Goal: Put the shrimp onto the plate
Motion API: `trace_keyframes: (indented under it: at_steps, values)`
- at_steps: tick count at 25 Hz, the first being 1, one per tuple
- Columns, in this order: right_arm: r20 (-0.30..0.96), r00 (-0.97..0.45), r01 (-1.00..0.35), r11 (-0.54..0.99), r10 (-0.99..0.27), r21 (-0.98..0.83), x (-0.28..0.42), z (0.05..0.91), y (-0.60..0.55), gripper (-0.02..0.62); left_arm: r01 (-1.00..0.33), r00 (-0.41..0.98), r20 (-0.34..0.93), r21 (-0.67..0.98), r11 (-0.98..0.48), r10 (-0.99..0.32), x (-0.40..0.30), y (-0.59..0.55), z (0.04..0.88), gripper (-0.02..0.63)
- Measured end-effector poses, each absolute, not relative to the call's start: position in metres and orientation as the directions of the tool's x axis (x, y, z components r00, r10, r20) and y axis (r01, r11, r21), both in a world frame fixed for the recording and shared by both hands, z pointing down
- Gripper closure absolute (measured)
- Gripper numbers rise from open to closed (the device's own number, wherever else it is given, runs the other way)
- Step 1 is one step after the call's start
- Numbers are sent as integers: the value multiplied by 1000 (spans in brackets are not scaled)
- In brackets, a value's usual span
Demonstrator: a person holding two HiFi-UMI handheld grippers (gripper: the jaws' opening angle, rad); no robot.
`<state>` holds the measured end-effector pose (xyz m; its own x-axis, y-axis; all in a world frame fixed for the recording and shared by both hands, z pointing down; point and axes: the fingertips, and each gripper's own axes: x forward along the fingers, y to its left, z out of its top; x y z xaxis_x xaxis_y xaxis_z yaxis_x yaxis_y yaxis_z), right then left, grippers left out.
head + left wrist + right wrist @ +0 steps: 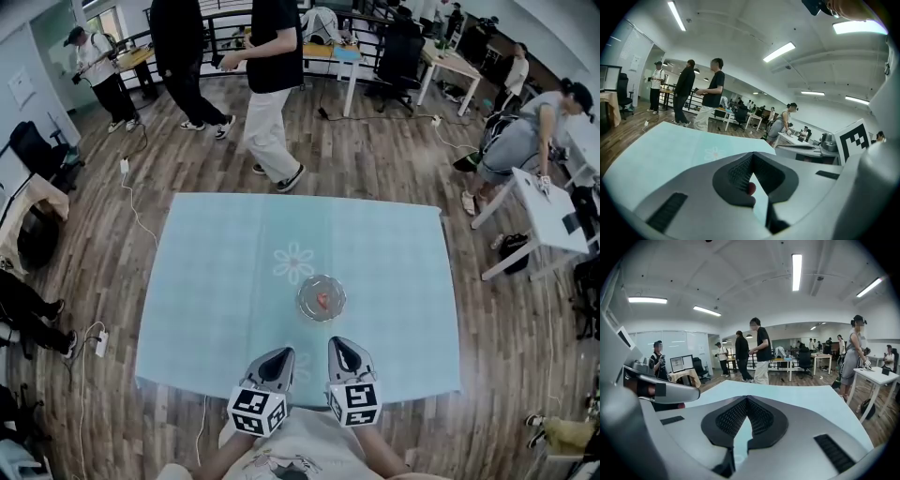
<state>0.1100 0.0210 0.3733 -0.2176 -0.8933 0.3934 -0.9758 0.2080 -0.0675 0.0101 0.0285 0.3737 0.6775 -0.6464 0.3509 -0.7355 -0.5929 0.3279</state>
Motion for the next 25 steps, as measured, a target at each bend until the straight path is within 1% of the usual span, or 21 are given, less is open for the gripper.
trace_keyframes:
  at_steps: [5, 13, 25]
  values:
    - [410, -237, -967, 253, -881, -16, 102, 372, 28, 572, -728, 686, 349, 327, -603, -639, 18, 33, 372, 598]
    - [391, -282, -956, 290, -876, -40, 92, 364, 19, 572, -723, 691, 344, 323, -611, -635, 26, 35, 367, 598]
    - [387, -301, -950, 311, -872, -40, 86, 363, 16, 572, -740, 672, 359, 314, -594, -647, 18, 33, 368, 598]
